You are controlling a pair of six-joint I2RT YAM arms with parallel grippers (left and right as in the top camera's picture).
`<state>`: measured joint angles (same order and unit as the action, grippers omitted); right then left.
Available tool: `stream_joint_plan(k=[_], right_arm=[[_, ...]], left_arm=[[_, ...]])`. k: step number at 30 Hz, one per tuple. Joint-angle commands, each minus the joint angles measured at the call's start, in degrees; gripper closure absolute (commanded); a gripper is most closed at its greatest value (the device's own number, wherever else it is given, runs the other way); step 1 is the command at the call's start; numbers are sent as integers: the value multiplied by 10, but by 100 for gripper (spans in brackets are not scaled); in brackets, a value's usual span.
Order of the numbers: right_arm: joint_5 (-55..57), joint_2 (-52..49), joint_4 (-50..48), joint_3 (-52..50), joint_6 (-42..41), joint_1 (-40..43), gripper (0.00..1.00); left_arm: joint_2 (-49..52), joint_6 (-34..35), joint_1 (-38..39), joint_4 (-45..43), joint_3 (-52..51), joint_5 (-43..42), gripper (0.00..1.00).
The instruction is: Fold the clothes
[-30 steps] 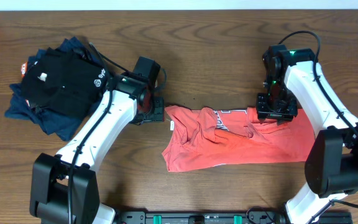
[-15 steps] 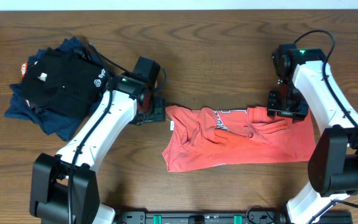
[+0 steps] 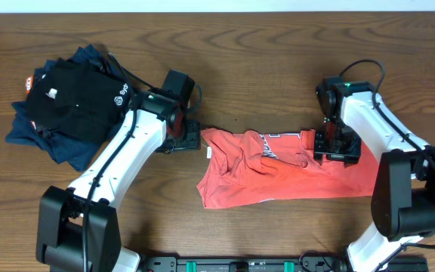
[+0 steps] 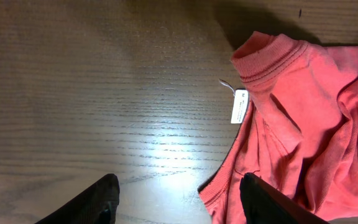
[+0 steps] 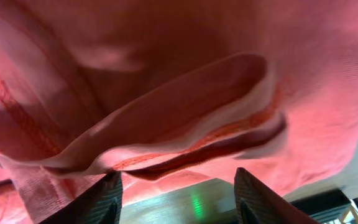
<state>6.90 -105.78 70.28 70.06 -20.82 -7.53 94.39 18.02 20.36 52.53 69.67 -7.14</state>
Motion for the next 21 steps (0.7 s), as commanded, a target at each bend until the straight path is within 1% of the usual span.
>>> stream_joint_plan(k=[1, 4, 6, 7, 8, 9, 10, 15, 17, 18, 19, 21], right_arm=[[-67, 11, -2, -4, 58, -5, 48], [-169, 11, 13, -4, 147, -7, 49], [-233, 11, 33, -4, 196, -8, 49], [-258, 11, 46, -4, 219, -8, 50], [-263, 11, 55, -4, 227, -8, 58], [-259, 11, 60, -4, 227, -8, 66], [-248, 12, 60, -4, 223, -8, 71], [-137, 38, 43, 20, 120, -5, 72], [-121, 61, 40, 42, 116, -2, 72], [-98, 76, 36, 54, 110, 0, 71], [-68, 89, 30, 62, 102, 2, 67], [2, 116, 9, 66, 84, 9, 42]], left_arm=[[-2, -1, -1, 3, 11, 1, 36], [-2, -1, -1, 3, 11, 1, 36], [-2, -1, -1, 3, 11, 1, 36], [-2, -1, -1, 3, 11, 1, 36], [-2, -1, -1, 3, 11, 1, 36], [-2, -1, -1, 3, 11, 1, 36], [-2, -1, -1, 3, 11, 1, 36], [-2, -1, -1, 3, 11, 1, 36], [-2, -1, -1, 4, 11, 1, 36], [-2, -1, -1, 4, 11, 1, 36], [-2, -1, -1, 3, 11, 1, 36], [-2, -1, -1, 3, 11, 1, 36]])
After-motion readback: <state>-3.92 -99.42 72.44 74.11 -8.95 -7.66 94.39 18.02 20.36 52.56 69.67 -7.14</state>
